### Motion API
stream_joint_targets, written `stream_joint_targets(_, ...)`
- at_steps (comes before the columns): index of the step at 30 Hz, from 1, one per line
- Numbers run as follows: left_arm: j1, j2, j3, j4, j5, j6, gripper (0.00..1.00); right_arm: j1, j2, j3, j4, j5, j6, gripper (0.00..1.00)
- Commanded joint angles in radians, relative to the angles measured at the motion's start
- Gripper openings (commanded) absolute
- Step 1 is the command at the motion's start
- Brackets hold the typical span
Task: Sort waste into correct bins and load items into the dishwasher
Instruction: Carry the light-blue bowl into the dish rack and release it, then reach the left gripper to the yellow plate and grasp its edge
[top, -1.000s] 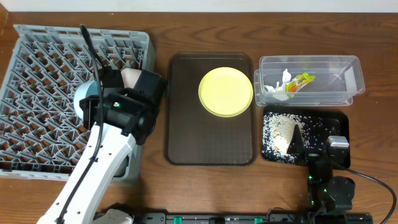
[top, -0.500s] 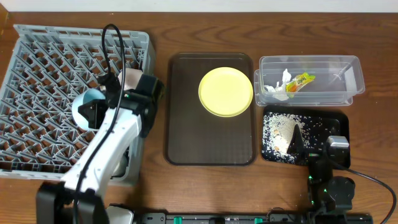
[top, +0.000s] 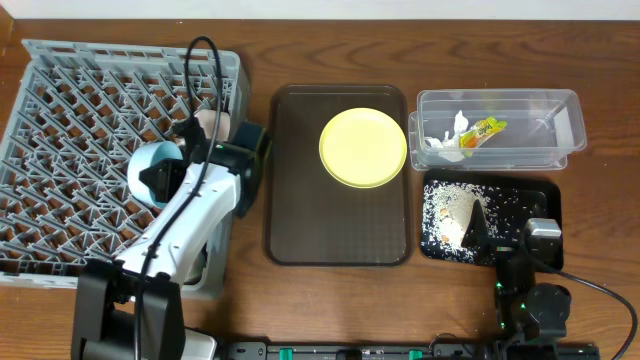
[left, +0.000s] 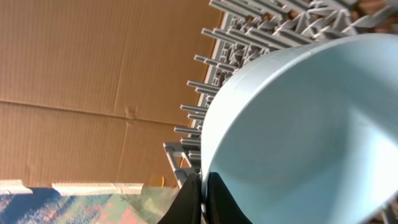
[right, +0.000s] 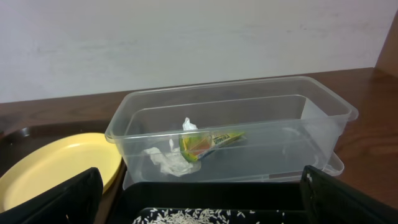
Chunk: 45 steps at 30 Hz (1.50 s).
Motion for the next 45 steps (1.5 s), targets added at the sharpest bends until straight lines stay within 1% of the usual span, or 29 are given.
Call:
stream_joint_targets(1,-0.032,0.009,0.002,-0.007,0.076,-0.013,0.06,-0.006,-0.005,-0.001,-0.003,0.006,-0.010,0.99)
stream_joint_targets(4,-0.045,0.009,0.002,-0.035,0.154,-0.013,0.06,-0.006,-0.005,-0.001,-0.003,0.006,-0.010,0.99)
stream_joint_targets(9,-0.055,0.002,0.007,-0.100,0.263,-0.014,0.16,-0.006,-0.005,-0.001,-0.003,0.006,-0.010,0.99)
stream_joint_targets(10,-0.064,-0.009,0.013,-0.113,0.322,-0.014,0.21,-0.006,-0.005,-0.001,-0.004,0.006,-0.010,0.99)
stream_joint_targets(11,-0.071,-0.015,0.016,-0.121,0.349,-0.016,0.26,-0.006,-0.005,-0.001,-0.003,0.006,-0.010,0.99)
stream_joint_targets(14,-0.097,-0.043,0.030,-0.138,0.413,-0.017,0.31,-0.006,-0.005,-0.001,-0.003,0.006,-0.010,0.99)
stream_joint_targets(15,-0.108,-0.055,0.037,-0.142,0.434,-0.016,0.38,-0.006,-0.005,-0.001,-0.003,0.006,-0.010,0.99)
stream_joint_targets(16,-0.121,-0.068,0.048,-0.151,0.460,-0.016,0.41,-0.006,-0.005,-0.001,-0.003,0.006,-0.010,0.99)
stream_joint_targets(19,-0.166,-0.118,0.095,-0.170,0.551,-0.015,0.52,-0.006,-0.005,-0.001,-0.003,0.006,-0.010,0.99)
stream_joint_targets(20,-0.178,-0.135,0.109,-0.168,0.581,-0.016,0.53,-0.006,-0.005,-0.001,-0.003,0.006,-0.010,0.99)
stream_joint_targets(21,-0.192,-0.155,0.124,-0.158,0.618,-0.016,0.65,-0.006,-0.005,-0.001,-0.003,0.006,-0.010,0.99)
stream_joint_targets(22,-0.200,-0.168,0.133,-0.142,0.644,-0.017,0.71,-0.006,-0.005,-0.001,-0.003,0.006,-0.010,0.99)
stream_joint_targets(25,-0.228,-0.222,0.145,-0.009,0.814,0.000,0.79,-0.006,-0.005,-0.001,-0.003,0.006,-0.010,0.99)
stream_joint_targets(26,-0.235,-0.233,0.145,0.095,0.952,0.043,0.79,-0.006,-0.005,-0.001,-0.003,0.006,-0.010,0.99)
stream_joint_targets(27,-0.235,-0.231,0.145,0.163,1.040,0.087,0.79,-0.006,-0.005,-0.001,-0.003,0.006,-0.010,0.99)
stream_joint_targets(29,-0.235,-0.212,0.137,0.276,1.140,0.157,0.79,-0.006,-0.005,-0.001,-0.003,0.006,-0.010,0.99)
stream_joint_targets(30,-0.233,-0.176,0.127,0.375,1.146,0.173,0.78,-0.006,-0.005,-0.001,-0.003,0.006,-0.010,0.99)
stream_joint_targets(31,-0.232,-0.152,0.126,0.415,1.138,0.179,0.74,-0.006,-0.005,-0.001,-0.004,0.006,-0.010,0.99)
stream_joint_targets(33,-0.223,-0.080,0.126,0.511,1.116,0.180,0.73,-0.006,-0.005,-0.001,-0.003,0.006,-0.010,0.99)
stream_joint_targets(36,-0.205,0.037,0.126,0.641,1.136,0.179,0.70,-0.006,-0.005,-0.001,-0.003,0.006,-0.010,0.99)
stream_joint_targets(38,-0.198,0.113,0.126,0.713,1.156,0.179,0.67,-0.006,-0.005,-0.001,-0.003,0.006,-0.010,0.99)
stream_joint_targets(41,-0.197,0.208,0.126,0.800,1.156,0.179,0.66,-0.006,-0.005,-0.001,-0.003,0.006,-0.010,0.99)
stream_joint_targets(43,-0.197,0.275,0.126,0.848,1.155,0.180,0.65,-0.006,-0.005,-0.001,-0.003,0.006,-0.010,0.99)
stream_joint_targets(45,-0.197,0.307,0.126,0.864,1.154,0.180,0.62,-0.006,-0.005,-0.001,-0.003,0.006,-0.010,0.99)
